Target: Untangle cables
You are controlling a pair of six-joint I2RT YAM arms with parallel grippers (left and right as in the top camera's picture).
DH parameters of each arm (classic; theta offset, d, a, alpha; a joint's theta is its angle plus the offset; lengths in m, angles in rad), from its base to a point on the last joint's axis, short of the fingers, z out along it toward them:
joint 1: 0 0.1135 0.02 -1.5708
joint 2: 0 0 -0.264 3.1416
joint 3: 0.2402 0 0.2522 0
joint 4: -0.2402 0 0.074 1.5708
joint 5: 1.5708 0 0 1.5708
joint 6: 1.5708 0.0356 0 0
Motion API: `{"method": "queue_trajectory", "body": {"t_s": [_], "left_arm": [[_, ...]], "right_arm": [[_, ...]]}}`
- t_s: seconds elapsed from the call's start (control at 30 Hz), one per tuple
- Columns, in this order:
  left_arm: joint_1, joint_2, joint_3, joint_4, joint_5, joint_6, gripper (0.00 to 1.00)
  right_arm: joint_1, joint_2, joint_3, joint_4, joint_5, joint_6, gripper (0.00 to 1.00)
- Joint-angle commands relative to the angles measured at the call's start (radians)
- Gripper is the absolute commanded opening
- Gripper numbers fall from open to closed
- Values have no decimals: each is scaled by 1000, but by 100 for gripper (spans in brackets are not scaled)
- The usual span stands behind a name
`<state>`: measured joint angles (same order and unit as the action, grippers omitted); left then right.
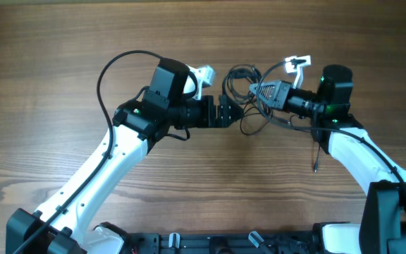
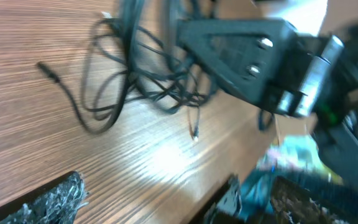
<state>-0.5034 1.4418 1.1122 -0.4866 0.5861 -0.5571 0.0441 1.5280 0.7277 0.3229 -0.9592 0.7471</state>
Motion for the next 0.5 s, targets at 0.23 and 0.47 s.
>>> {"method": "queue_trajectory", "body": {"t_s": [0.23, 0.47], "left_arm": [[-70, 76, 14, 64, -247, -702, 99], [-170, 145, 14, 222, -446, -905, 95]], "right_arm": [[-4, 10, -1, 5, 88, 198, 4], [-4, 10, -1, -14, 91, 198, 4]]}}
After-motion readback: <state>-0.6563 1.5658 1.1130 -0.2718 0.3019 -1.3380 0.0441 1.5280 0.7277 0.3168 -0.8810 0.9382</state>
